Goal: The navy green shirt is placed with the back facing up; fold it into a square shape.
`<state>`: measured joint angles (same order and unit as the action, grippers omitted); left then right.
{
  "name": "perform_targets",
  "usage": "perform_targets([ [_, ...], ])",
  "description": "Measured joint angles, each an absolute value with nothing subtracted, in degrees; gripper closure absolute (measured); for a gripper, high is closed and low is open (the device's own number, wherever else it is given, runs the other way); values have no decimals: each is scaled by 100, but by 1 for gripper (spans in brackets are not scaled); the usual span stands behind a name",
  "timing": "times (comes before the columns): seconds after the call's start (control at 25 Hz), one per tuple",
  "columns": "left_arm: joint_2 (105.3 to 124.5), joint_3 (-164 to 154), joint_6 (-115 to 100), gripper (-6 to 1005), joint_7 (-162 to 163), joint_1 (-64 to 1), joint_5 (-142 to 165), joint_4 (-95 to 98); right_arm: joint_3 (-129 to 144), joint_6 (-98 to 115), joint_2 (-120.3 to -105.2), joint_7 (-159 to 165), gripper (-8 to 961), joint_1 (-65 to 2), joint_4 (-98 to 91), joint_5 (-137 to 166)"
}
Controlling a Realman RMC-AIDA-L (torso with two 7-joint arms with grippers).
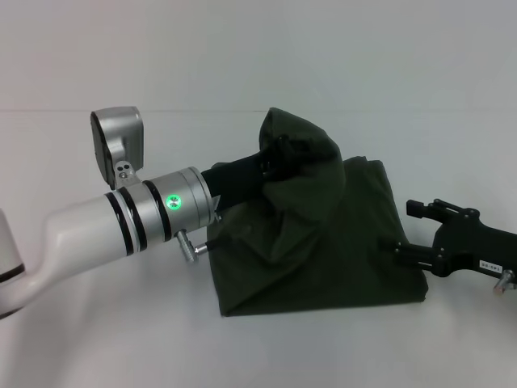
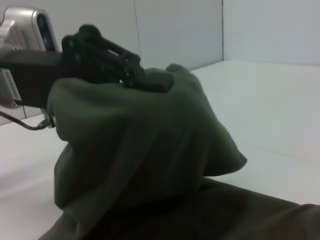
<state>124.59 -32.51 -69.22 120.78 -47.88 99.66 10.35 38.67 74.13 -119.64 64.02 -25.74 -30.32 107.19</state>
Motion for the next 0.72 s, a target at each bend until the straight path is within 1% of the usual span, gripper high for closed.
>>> perform_targets([
  [0.28, 12467, -3212, -6855, 769, 11018, -4841, 9639, 626, 3523, 7614, -11956, 6410, 84, -2387, -3155, 10713],
  [0.52, 12470, -3191, -6857, 717, 10750, -4880, 9444, 454, 3101, 7770, -11957, 6419, 84, -2183, -3193, 10713],
  [0.72, 12458, -3195, -7122, 531, 10780, -4842, 9426, 588, 2664, 7863, -11947, 6459, 84, -1950, -3193, 10713],
])
